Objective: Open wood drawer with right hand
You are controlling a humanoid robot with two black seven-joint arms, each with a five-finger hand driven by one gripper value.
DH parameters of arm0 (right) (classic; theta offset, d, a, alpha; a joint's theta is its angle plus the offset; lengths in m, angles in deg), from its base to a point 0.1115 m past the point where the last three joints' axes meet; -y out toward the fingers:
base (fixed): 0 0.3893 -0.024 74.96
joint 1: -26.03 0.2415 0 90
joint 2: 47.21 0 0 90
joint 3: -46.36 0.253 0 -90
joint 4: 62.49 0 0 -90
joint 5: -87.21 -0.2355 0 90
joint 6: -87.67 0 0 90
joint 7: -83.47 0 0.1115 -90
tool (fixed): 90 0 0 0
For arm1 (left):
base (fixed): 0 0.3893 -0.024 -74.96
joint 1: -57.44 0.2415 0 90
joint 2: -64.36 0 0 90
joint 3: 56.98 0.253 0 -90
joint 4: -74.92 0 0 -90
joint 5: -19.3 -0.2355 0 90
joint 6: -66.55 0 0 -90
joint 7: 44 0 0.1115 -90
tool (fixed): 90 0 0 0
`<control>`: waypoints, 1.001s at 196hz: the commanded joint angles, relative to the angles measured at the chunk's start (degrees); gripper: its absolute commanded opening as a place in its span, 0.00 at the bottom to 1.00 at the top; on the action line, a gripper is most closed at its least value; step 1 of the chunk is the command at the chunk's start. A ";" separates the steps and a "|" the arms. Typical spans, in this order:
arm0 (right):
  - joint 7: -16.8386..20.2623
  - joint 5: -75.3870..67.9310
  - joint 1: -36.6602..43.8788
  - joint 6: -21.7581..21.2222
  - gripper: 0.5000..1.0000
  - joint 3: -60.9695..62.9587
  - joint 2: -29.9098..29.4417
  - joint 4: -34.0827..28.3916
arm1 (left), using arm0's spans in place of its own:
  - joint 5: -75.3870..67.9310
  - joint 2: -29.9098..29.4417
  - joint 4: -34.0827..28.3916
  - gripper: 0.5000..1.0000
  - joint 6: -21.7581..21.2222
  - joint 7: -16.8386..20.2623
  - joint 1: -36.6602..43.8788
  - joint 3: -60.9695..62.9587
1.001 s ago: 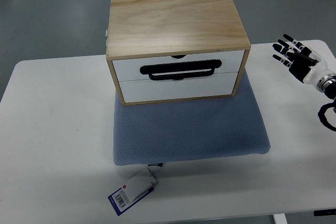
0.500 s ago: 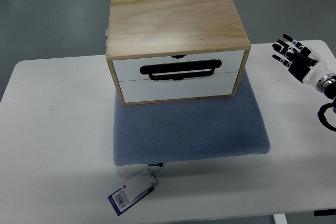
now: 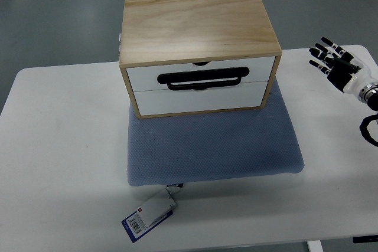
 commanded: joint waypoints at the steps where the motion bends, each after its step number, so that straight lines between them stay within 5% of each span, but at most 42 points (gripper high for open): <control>1: 0.00 0.07 0.07 0.09 0.87 0.00 0.04 0.00 | 0.00 0.00 0.00 1.00 -0.01 0.00 -0.02 0.00; 73: -1.23 -0.64 0.16 -0.09 0.87 -0.09 0.66 -0.08 | 0.00 0.00 0.00 1.00 -0.01 0.00 -0.02 0.00; 135: -1.58 -0.81 2.80 -1.67 0.87 -4.57 7.95 -0.17 | 0.00 0.00 0.00 1.00 -0.01 0.00 0.07 0.00; 196: -12.12 -1.43 13.43 -2.73 0.87 -26.19 21.22 -2.01 | 0.00 0.00 0.00 1.00 -0.01 0.00 0.07 0.00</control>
